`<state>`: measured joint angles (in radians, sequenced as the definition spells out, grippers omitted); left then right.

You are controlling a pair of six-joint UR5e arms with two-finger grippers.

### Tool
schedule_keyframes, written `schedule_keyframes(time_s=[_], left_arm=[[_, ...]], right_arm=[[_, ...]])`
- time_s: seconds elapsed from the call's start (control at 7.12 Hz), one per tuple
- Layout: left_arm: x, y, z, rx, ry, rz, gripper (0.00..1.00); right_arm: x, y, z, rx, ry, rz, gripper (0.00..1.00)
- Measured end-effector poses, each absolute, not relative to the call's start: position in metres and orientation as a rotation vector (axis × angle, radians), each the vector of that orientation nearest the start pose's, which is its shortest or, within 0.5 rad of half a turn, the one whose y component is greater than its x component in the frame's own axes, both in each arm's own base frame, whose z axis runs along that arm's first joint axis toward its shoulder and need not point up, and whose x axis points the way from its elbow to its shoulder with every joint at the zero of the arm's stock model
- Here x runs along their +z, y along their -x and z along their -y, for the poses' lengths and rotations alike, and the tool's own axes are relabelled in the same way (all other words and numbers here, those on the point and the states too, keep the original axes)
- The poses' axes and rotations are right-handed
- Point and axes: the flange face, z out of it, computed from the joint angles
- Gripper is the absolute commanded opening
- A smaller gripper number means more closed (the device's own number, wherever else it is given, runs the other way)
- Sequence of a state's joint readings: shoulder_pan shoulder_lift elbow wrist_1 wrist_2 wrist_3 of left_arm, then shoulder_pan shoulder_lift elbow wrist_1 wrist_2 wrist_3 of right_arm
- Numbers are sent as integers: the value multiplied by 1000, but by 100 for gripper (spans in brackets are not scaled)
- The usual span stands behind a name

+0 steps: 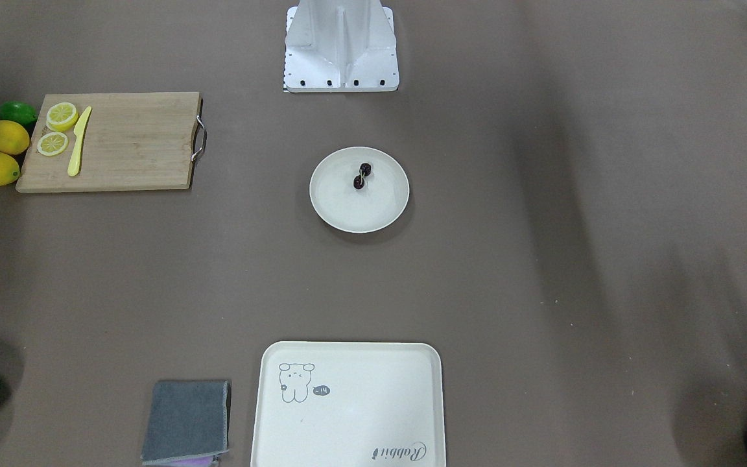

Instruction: Place red cherry on plate

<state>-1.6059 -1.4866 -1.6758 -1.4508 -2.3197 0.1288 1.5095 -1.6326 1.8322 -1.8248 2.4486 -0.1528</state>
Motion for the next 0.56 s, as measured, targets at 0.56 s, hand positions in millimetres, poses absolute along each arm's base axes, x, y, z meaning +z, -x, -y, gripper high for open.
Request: schedule_keyframes(time_s=[0.56], left_arm=[[655, 89, 454, 27, 22, -665, 98]], right_arm=[[567, -35, 453, -170, -13, 873, 100]])
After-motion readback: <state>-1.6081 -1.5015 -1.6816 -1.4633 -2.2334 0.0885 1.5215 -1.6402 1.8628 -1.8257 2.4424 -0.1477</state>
